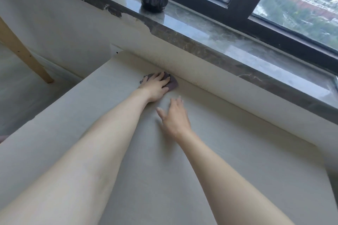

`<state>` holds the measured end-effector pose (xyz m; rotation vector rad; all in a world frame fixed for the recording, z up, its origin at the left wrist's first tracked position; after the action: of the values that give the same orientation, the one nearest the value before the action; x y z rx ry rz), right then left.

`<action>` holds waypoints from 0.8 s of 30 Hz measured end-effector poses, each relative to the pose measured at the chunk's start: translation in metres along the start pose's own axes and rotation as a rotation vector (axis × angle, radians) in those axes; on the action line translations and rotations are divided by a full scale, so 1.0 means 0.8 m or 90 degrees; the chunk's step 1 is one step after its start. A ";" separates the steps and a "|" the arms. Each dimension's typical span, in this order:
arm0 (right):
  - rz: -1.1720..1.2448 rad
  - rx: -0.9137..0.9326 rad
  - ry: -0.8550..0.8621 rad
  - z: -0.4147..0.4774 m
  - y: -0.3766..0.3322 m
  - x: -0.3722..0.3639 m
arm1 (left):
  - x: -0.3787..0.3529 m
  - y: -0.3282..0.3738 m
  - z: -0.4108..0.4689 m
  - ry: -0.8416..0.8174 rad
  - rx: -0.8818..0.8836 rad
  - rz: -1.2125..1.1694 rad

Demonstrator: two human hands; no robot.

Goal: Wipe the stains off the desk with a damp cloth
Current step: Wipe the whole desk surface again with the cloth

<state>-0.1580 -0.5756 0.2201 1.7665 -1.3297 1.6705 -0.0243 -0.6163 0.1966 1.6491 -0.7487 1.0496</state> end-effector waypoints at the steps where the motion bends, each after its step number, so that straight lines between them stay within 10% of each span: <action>1: -0.007 -0.017 0.013 0.001 0.013 0.006 | -0.003 0.005 -0.001 0.002 -0.010 0.006; 24: 0.066 -0.058 0.062 -0.188 0.033 0.008 | -0.065 0.060 -0.281 -0.120 0.004 -0.087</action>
<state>-0.2655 -0.4724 0.2521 1.5689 -1.4506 1.6979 -0.1510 -0.4178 0.1969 1.7962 -0.7426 0.8088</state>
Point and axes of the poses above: each hand's wrist, its own z-axis towards the middle knuckle, its own x-axis out of the back of the hand, y = z × x, the point moved 5 cm from there along z, towards the middle knuckle, and after that the axes turned 6 degrees about -z, right-handed, at the moved point
